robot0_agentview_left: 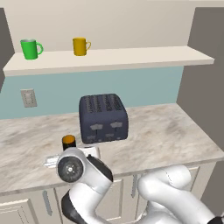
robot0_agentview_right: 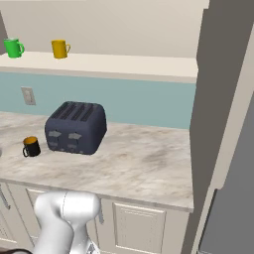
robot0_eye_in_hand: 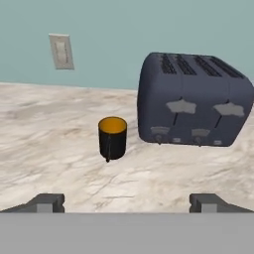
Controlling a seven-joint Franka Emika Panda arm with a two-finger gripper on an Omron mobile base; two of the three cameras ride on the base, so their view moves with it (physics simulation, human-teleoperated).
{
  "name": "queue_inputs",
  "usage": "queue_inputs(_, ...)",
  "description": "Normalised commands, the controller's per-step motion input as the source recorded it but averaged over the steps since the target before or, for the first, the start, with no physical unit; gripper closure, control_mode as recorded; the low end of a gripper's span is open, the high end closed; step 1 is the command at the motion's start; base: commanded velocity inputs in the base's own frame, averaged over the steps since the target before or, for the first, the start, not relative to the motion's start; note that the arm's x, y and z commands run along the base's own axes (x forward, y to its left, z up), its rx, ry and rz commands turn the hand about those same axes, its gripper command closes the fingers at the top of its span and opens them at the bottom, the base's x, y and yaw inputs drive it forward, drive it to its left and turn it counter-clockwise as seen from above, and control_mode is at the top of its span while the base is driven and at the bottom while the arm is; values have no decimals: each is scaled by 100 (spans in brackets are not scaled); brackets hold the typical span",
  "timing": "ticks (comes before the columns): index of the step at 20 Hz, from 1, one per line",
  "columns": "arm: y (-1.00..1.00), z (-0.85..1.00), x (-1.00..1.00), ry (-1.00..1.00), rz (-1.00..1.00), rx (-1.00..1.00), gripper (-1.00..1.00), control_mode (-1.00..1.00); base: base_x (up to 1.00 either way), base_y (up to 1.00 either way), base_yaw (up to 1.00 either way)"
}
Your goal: Pick the mug on the counter and place it in the cabinet with the handle facing the right, like the mugs already inside.
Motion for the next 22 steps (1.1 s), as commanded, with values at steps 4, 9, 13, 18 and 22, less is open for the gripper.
queue_inputs(4, 9, -15, -18, -17, 0, 0, -100, -100, 0, 0, 0)
queue_inputs(9, 3, -12, -24, -18, 0, 4, -100, -100, 0, 0, 0)
queue_inputs(13, 0, -7, -14, -12, 1, 10, -100, -100, 0, 0, 0)
queue_inputs(18, -3, -21, -8, -8, 3, 11, -100, -100, 0, 0, 0)
queue_inputs(22, -6, -17, 0, -4, 1, 10, -100, -100, 0, 0, 0)
